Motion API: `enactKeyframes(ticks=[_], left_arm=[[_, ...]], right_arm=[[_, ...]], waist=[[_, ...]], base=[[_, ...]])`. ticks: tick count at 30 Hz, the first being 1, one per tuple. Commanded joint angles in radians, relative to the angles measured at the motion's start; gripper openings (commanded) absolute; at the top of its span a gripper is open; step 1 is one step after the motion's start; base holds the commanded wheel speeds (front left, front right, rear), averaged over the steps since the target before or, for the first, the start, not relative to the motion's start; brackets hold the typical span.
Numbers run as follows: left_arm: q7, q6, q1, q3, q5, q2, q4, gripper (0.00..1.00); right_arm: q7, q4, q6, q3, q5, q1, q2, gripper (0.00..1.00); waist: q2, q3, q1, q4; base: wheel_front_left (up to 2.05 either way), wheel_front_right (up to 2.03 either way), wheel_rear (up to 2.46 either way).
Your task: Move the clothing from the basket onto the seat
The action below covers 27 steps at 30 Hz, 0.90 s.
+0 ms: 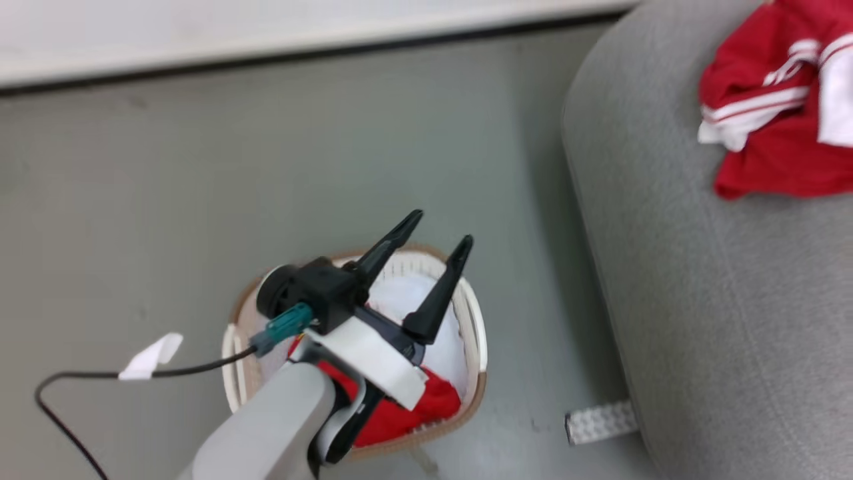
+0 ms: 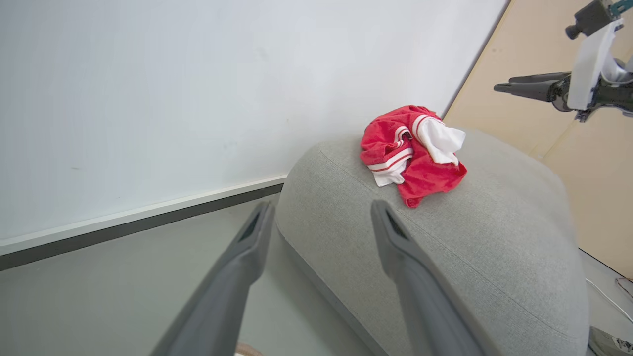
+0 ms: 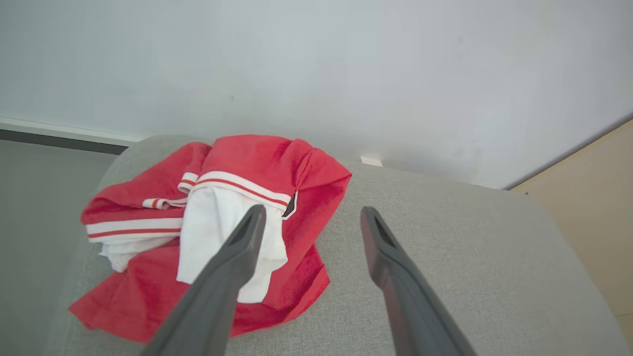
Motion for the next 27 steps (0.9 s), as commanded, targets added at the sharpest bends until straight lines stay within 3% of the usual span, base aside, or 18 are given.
enactKeyframes(ticks=[1, 9, 17, 23, 27], left_arm=[[-0.013, 0.006, 0.025, 0.012, -0.012, 0.001, 0.005, 1.0], [-0.033, 0.064, 0.108, 0.124, -0.051, 0.027, -0.008, 1.0], [-0.036, 0.129, 0.217, 0.243, -0.038, 0.062, -0.048, 1.0], [-0.036, 0.161, 0.338, 0.361, -0.008, 0.064, -0.074, 1.0], [-0.036, 0.174, 0.416, 0.421, 0.023, 0.047, -0.089, 1.0]], right_arm=[[-0.014, -0.022, -0.002, 0.006, 0.012, 0.015, -0.009, 1.0], [-0.115, -0.217, -0.002, 0.018, 0.086, 0.075, -0.028, 1.0], [-0.276, -0.382, -0.002, -0.071, 0.14, 0.264, -0.039, 1.0], [-0.302, -0.504, -0.002, -0.24, 0.086, 0.487, 0.032, 1.0], [-0.302, -0.618, -0.002, -0.4, -0.02, 0.691, 0.129, 1.0]], waist=[[0.0, -0.113, 0.0001, 0.015], [0.0, -0.267, 0.0001, 0.067], [0.0, -0.334, 0.0001, 0.131], [0.0, -0.381, 0.0001, 0.158], [0.0, -0.408, 0.0001, 0.162]], base=[[0.0, 0.0, 0.0], [0.0, 0.0, 0.0], [0.0, 0.0, 0.0], [0.0, 0.0, 0.0], [0.0, 0.0, 0.0]])
